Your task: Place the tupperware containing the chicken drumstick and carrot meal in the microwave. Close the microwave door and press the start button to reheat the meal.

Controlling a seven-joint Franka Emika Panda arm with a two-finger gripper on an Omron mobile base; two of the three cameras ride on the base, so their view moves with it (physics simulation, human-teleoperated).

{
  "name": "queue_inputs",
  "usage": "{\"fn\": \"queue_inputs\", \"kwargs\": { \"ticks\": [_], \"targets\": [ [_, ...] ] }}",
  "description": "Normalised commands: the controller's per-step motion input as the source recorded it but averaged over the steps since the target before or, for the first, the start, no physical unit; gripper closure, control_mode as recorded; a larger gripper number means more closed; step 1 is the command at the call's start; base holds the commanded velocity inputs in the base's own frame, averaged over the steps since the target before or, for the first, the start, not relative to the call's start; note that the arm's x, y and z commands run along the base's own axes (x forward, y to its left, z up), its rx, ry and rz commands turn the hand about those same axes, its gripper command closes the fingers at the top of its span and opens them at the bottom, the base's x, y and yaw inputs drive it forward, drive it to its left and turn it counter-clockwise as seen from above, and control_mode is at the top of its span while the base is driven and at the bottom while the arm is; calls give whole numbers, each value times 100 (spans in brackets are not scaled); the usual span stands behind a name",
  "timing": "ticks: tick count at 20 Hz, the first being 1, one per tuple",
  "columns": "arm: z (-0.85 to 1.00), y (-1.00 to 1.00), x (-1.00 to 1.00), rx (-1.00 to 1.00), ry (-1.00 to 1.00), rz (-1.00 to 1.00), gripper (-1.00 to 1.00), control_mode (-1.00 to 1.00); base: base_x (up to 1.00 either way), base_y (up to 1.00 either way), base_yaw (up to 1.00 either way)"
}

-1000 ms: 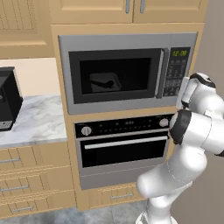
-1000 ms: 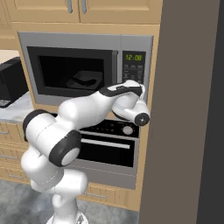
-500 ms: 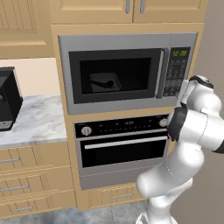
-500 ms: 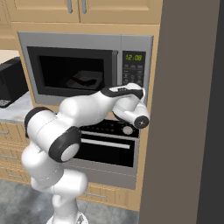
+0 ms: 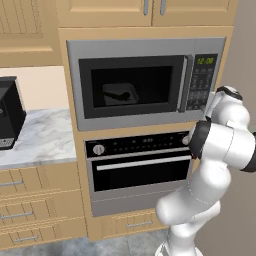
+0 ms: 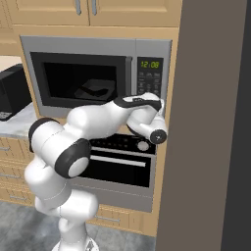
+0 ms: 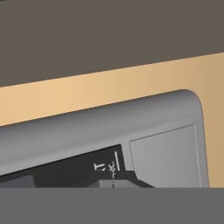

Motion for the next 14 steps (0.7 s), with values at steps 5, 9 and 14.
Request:
{"fn": "queue_inputs", "kwargs": {
  "ticks": [5,9,14],
  "targets": [
    [-10,-10,27,0,-2,0,100,-100,0,0,0],
    [-12,-3,34,-1,-1,0,100,-100,0,0,0],
    [-10,0,30,0,0,1,100,-100,0,0,0]
  ]
}}
